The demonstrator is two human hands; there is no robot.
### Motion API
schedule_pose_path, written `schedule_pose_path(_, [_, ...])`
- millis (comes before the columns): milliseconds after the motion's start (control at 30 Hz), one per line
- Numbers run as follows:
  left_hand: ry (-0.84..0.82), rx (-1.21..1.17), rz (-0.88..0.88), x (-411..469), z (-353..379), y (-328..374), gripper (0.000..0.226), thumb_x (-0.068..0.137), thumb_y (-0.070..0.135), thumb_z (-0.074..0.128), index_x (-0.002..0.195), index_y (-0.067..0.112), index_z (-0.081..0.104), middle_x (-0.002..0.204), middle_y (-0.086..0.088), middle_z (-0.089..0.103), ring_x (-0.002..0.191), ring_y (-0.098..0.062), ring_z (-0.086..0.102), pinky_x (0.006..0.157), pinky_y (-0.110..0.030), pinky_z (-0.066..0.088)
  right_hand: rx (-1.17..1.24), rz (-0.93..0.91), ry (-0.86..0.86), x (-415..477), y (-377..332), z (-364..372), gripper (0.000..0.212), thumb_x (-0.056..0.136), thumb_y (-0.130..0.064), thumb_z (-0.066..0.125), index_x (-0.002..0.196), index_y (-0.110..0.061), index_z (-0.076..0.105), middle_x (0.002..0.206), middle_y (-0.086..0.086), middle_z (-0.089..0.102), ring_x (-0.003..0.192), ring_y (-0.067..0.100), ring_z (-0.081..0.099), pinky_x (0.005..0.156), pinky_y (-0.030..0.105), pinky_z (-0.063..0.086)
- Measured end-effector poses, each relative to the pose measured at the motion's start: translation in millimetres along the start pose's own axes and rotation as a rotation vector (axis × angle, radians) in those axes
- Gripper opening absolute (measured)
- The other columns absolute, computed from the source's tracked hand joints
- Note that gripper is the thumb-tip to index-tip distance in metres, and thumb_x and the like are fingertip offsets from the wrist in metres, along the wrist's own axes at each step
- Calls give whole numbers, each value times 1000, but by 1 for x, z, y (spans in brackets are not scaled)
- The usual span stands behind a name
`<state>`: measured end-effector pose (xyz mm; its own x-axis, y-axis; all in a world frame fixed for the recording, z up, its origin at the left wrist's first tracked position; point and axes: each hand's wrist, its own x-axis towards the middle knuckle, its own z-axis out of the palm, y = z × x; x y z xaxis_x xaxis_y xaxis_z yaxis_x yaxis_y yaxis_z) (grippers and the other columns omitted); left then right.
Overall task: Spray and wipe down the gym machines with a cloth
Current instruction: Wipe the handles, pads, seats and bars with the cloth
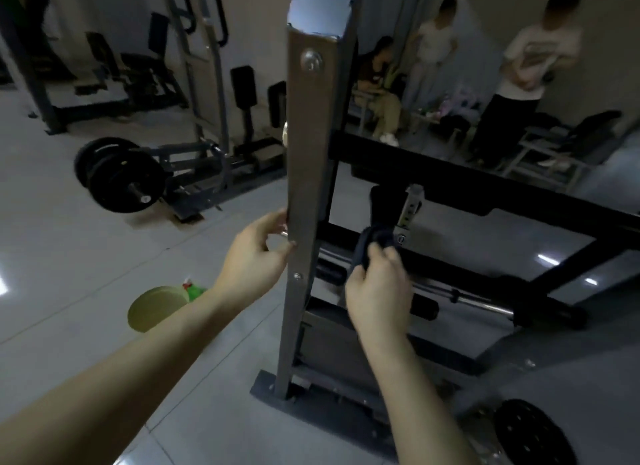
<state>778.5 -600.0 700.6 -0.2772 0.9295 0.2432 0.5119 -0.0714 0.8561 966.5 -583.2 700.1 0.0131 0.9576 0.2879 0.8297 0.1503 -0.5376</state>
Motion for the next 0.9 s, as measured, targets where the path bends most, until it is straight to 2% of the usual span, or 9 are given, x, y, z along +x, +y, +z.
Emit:
schedule_pose_path(100, [-171,-144,-5,4,-22,-6,56,94,7,58,119,57,57,108,33,67,104,14,59,89,-12,48,191,46,-60,-17,-25,42,49,100,-7,55,149,-10,52,142,5,57,130,25,55,101,25,43])
schedule_pose_path(200, [-265,-204,-124,4,-40,-19,44,94,8,63,135,24,64,119,11,71,107,-3,65,100,-28,50,397,114,-158,-44,-46,66,45,102,-7,56,147,-12,55,129,-9,56,133,15,52,101,14,32])
schedule_pose_path(267, [-268,-148,-173,0,-58,-34,32,95,19,68,127,16,69,113,7,73,103,-8,67,91,-24,49,506,109,-185,-61,-59,74,45,102,-10,59,147,-13,55,131,-14,53,133,8,49,105,14,33])
schedule_pose_path(333, [-323,-167,-229,-7,-83,-52,21,94,31,71,111,19,75,99,6,76,96,-13,71,81,-24,52,614,117,-252,-71,-73,78,45,99,-13,63,143,-17,59,137,-14,58,131,4,51,111,23,39])
schedule_pose_path(400, [-443,-281,-284,-16,-109,-72,20,93,34,73,106,20,77,97,2,78,98,-18,73,86,-31,58,760,131,-356,-75,-87,81,37,97,-6,64,127,-26,69,121,-17,72,117,0,64,101,24,51])
schedule_pose_path(467, [-495,-413,-342,-26,-132,-94,24,93,24,73,114,11,75,107,-10,77,101,-21,73,87,-31,60,866,154,-489,-76,-103,87,32,99,-2,61,115,-28,71,107,-14,78,107,2,70,89,21,55])
schedule_pose_path(600, [-380,-462,-426,-42,-171,-140,20,91,4,72,111,-1,73,101,-17,75,90,-21,69,79,-27,57,859,126,-723,-79,-131,113,23,105,-18,55,122,-16,70,113,5,77,109,22,72,91,38,59])
schedule_pose_path(733, [-199,-454,-520,-53,-217,-192,10,90,3,73,98,9,76,94,-5,75,88,-16,69,76,-26,53,846,218,-728,-71,-161,156,25,106,-19,54,116,-5,72,106,15,77,102,32,73,77,41,63])
schedule_pose_path(900, [-97,-334,-668,-65,-270,-263,18,90,-4,67,94,11,76,88,-2,76,89,-17,69,80,-29,51,822,245,-700,-51,-202,222,19,104,-20,59,102,-11,75,101,10,79,95,22,76,86,39,61])
